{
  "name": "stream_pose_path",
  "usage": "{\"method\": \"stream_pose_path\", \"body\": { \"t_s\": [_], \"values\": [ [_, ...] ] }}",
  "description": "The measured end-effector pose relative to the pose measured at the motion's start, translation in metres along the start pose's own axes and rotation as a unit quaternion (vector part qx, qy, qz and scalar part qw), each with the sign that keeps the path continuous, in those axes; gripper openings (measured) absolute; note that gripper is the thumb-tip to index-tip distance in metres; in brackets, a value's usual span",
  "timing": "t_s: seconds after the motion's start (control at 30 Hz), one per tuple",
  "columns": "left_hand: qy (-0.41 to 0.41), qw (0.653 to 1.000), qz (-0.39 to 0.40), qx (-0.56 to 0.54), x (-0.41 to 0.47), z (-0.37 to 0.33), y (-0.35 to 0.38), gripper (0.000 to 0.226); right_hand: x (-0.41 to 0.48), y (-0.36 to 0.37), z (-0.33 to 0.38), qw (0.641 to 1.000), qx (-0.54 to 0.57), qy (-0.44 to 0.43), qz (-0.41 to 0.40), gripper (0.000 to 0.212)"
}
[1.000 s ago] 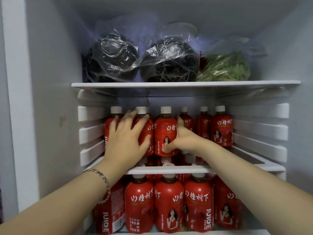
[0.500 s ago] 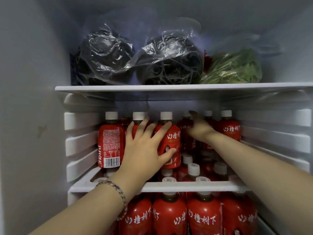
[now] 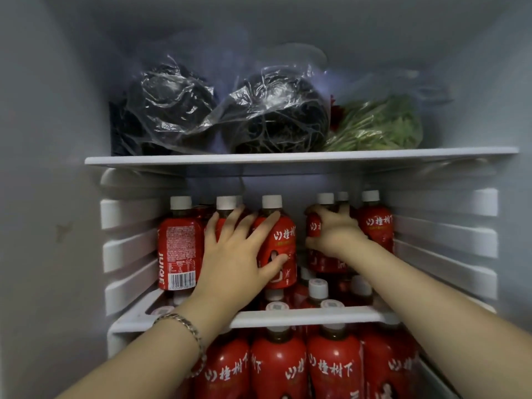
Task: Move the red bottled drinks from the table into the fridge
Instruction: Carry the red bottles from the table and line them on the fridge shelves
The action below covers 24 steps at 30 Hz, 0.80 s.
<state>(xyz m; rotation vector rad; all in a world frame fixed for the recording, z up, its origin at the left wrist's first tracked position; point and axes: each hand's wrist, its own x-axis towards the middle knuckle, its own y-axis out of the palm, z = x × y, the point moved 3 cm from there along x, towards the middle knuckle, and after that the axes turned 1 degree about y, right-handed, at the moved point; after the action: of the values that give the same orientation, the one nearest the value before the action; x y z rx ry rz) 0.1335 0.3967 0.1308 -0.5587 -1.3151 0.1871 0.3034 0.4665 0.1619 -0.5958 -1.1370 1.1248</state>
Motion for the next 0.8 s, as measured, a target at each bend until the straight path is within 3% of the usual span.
{"method": "stream_pose_path", "body": {
  "t_s": [0.1,0.23,0.33,0.47,0.6,0.73,0.8],
  "values": [
    [-0.025,0.997,0.009,-0.078,-0.001,-0.003,-0.011,0.063,-0.046,-0.023,-0.006,0.999,0.026,-0.01,-0.038,0.066],
    [-0.068,0.974,-0.049,-0.209,-0.008,-0.008,-0.034,0.052,-0.105,-0.036,-0.003,0.983,0.139,-0.068,-0.1,0.067],
    [-0.095,0.932,-0.036,-0.348,-0.018,-0.018,-0.054,0.042,-0.132,-0.041,0.009,0.961,0.204,-0.124,-0.139,0.068],
    [-0.136,0.877,0.036,-0.459,-0.023,-0.027,-0.07,0.051,-0.14,-0.025,0.045,0.95,0.224,-0.193,-0.099,0.084],
    [-0.199,0.906,0.043,-0.372,-0.03,-0.007,-0.08,0.069,-0.141,-0.006,0.073,0.954,0.178,-0.233,0.063,0.113],
    [-0.199,0.969,0.04,-0.143,-0.044,0.009,-0.09,0.08,-0.147,-0.008,0.08,0.946,0.103,-0.278,0.128,0.091],
    [-0.181,0.982,0.035,-0.031,-0.047,0.013,-0.091,0.078,-0.15,-0.009,0.082,0.946,0.076,-0.286,0.135,0.079]
  ]
}}
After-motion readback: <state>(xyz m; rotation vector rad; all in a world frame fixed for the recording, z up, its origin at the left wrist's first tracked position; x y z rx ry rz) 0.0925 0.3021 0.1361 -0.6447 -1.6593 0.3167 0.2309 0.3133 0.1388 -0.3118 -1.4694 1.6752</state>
